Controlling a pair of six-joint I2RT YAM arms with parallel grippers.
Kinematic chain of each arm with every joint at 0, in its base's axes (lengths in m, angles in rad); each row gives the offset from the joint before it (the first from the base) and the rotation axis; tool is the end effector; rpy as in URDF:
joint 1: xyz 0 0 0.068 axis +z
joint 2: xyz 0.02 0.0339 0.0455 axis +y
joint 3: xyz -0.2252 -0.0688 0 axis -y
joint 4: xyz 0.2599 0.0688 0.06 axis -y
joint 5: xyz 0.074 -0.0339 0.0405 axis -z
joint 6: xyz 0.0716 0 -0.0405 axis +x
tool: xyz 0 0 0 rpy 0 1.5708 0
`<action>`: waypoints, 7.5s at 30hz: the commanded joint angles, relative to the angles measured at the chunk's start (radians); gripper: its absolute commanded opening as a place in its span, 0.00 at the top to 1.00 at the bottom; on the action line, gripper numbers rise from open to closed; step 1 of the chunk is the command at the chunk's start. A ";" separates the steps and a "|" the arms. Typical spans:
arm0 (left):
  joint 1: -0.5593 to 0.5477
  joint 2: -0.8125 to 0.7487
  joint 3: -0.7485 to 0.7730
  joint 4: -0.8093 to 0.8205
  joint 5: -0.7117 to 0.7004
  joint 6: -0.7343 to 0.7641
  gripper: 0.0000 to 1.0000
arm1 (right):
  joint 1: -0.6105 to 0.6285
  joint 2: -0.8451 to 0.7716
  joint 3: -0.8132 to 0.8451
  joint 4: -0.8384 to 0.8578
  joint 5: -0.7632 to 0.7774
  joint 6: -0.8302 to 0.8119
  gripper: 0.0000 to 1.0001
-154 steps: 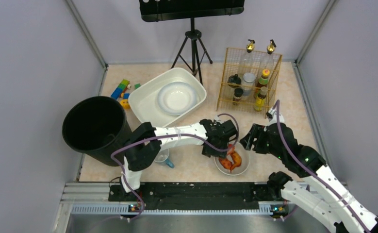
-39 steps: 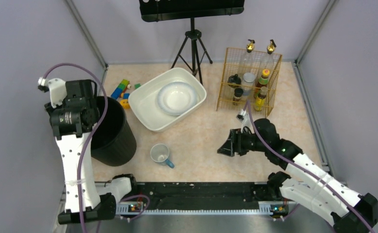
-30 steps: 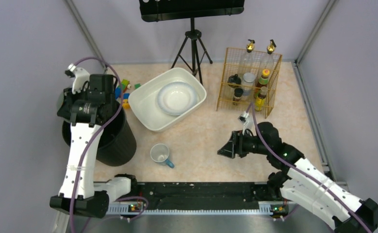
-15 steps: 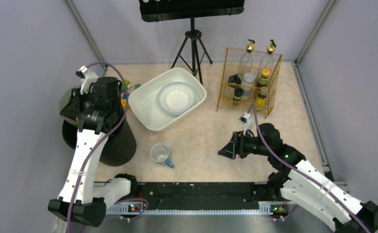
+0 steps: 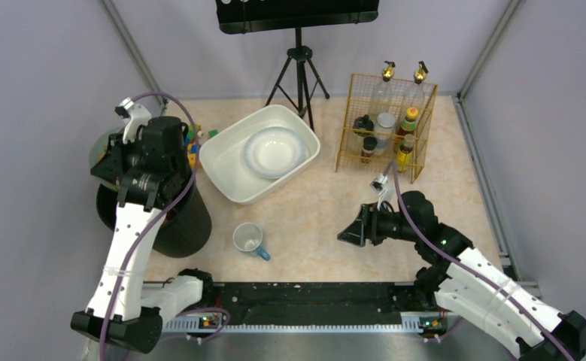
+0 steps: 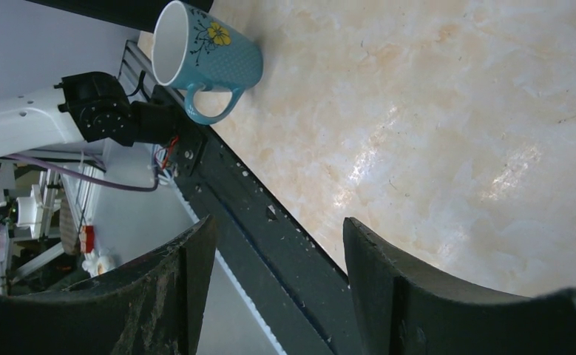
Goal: Clear the kitchen counter
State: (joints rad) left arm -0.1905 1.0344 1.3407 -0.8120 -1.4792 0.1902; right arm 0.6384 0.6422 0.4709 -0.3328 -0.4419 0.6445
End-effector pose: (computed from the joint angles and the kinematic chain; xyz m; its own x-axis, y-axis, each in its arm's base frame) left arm 0.2149 0.0312 0.4036 -0.6255 0.1382 -0.7679 -0.7330 0.2328 0.6391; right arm 0.1644 0.1601 0.1962 -0.8144 0.0720 -0.5759 -0.4380 0.5748 0.6912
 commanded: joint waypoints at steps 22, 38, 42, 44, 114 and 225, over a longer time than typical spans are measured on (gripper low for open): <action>-0.024 -0.122 -0.134 0.328 -0.256 0.280 1.00 | -0.006 0.005 -0.028 0.105 -0.029 0.025 0.37; -0.058 0.006 0.116 0.104 -0.258 0.150 1.00 | -0.007 -0.012 -0.038 0.097 -0.029 0.037 0.37; -0.079 -0.021 -0.229 0.531 -0.258 0.514 1.00 | -0.006 -0.001 -0.036 0.117 -0.028 0.035 0.37; -0.078 -0.042 -0.224 0.577 -0.254 0.527 1.00 | -0.007 0.010 -0.032 0.121 -0.038 0.034 0.37; -0.331 0.353 0.643 0.098 1.359 -0.492 1.00 | 0.008 0.096 0.009 0.075 0.077 0.120 0.37; -0.337 0.267 -0.002 -0.301 1.163 -0.736 0.30 | 0.037 0.272 0.019 0.189 0.081 0.084 0.37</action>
State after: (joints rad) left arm -0.4561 1.4178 1.4487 -1.0096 -0.2085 -0.5274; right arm 0.6594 0.8890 0.4355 -0.2016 -0.3672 0.7582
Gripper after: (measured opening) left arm 0.701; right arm 0.627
